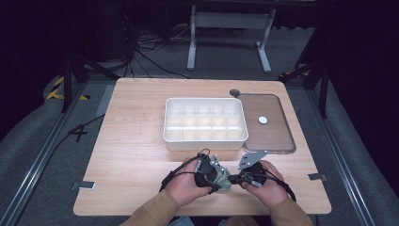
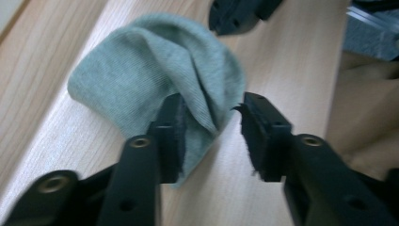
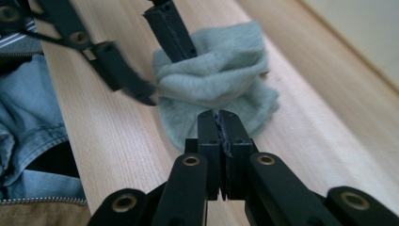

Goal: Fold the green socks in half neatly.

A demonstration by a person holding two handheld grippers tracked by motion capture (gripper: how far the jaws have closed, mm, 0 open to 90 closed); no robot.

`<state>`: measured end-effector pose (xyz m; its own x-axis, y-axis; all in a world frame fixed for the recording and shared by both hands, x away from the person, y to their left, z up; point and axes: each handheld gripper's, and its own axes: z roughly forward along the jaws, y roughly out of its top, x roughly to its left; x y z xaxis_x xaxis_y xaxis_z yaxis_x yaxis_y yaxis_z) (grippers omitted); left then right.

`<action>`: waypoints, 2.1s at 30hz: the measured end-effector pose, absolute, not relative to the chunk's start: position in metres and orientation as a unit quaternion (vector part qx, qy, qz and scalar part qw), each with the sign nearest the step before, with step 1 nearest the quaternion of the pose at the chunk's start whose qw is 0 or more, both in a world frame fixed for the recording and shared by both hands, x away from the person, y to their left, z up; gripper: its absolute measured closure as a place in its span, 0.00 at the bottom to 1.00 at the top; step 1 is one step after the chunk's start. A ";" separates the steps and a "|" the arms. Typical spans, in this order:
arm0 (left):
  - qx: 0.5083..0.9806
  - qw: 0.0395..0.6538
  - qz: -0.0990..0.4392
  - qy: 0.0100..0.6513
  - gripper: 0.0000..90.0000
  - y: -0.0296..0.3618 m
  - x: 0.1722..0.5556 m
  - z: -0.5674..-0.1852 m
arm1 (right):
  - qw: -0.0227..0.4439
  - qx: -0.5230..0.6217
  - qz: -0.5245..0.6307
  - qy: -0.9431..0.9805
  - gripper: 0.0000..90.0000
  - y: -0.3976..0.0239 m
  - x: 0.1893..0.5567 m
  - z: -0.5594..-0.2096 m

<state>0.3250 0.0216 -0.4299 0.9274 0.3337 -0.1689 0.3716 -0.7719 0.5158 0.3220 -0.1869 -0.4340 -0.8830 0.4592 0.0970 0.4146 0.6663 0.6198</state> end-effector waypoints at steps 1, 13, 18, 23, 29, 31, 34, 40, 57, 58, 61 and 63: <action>0.940 0.282 -0.034 0.186 0.60 0.025 0.324 -0.427 | 0.037 0.242 0.334 0.910 0.98 -0.189 0.322 -0.430; 0.936 0.294 -0.027 0.191 0.52 0.046 0.318 -0.419 | 0.067 0.219 0.381 0.896 0.96 -0.169 0.324 -0.404; 0.933 0.308 -0.034 0.183 0.51 0.034 0.318 -0.428 | 0.065 0.211 0.385 0.896 0.96 -0.160 0.328 -0.402; 0.929 0.315 -0.013 0.192 0.52 0.048 0.316 -0.418 | 0.064 0.206 0.391 0.895 0.97 -0.155 0.329 -0.403; 0.920 0.324 0.002 0.222 0.55 0.075 0.318 -0.408 | 0.063 0.197 0.388 0.898 0.96 -0.137 0.332 -0.411; 0.915 0.331 0.002 0.232 0.56 0.082 0.320 -0.406 | 0.060 0.199 0.384 0.900 0.95 -0.133 0.334 -0.415; 0.913 0.331 0.004 0.241 0.58 0.087 0.322 -0.405 | 0.061 0.199 0.372 0.905 0.95 -0.131 0.335 -0.420; 0.911 0.337 -0.010 0.236 0.68 0.083 0.326 -0.405 | 0.053 0.218 0.356 0.907 0.93 -0.144 0.334 -0.428; 0.940 0.289 0.010 0.182 0.91 0.027 0.349 -0.446 | 0.042 0.241 0.324 0.914 0.95 -0.163 0.325 -0.454; 0.943 0.276 0.004 0.186 0.91 0.026 0.349 -0.448 | 0.040 0.241 0.327 0.913 0.95 -0.164 0.325 -0.455; 0.941 0.272 -0.004 0.202 0.90 0.026 0.346 -0.449 | 0.041 0.243 0.329 0.912 0.96 -0.165 0.326 -0.457; 0.940 0.271 -0.015 0.207 0.90 0.026 0.344 -0.449 | 0.048 0.238 0.328 0.913 0.96 -0.166 0.327 -0.458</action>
<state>0.3436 0.0265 -0.4492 0.9137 0.3814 -0.1405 0.3976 -0.7671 0.5035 0.3274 -0.1657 -0.4584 -0.8819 0.4664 0.0685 0.4033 0.6713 0.6219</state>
